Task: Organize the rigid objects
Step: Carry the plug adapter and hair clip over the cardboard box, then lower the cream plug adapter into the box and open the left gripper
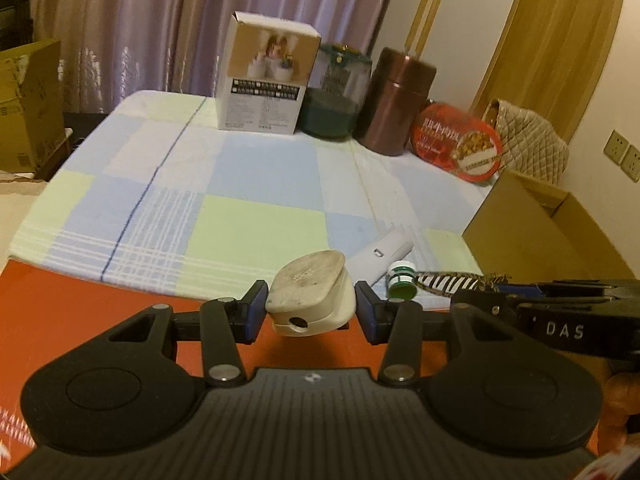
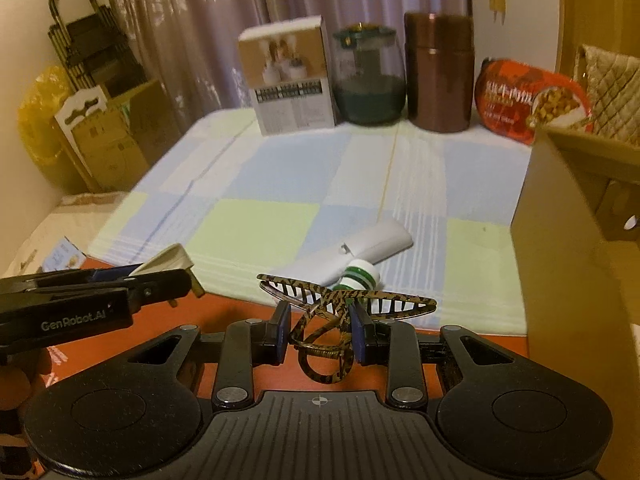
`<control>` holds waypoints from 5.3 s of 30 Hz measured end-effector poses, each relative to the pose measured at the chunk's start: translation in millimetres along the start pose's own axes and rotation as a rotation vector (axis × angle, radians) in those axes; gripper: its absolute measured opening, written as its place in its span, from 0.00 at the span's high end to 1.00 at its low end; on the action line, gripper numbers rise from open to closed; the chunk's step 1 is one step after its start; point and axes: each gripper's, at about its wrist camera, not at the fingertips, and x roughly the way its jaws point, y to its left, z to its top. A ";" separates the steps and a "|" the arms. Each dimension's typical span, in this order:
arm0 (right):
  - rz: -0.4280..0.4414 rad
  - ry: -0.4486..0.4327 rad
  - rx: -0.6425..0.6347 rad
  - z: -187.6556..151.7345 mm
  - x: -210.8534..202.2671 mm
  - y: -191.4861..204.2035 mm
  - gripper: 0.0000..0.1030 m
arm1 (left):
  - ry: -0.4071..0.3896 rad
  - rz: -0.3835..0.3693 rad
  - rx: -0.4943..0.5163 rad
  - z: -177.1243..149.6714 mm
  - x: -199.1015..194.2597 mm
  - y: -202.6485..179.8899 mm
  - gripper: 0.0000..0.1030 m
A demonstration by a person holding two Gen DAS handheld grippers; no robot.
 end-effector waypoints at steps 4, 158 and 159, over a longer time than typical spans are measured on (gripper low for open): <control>0.002 -0.045 -0.019 -3.7 -24.9 10.0 0.73 | -0.037 0.018 0.006 -6.7 -28.9 -5.8 0.60; -0.224 0.048 -0.109 -58.1 -140.2 -196.3 0.73 | 0.077 -0.186 0.460 -16.0 32.4 -325.3 0.60; -0.224 0.050 -0.108 -58.3 -139.8 -196.7 0.73 | 0.079 -0.186 0.460 -16.4 33.5 -325.2 0.60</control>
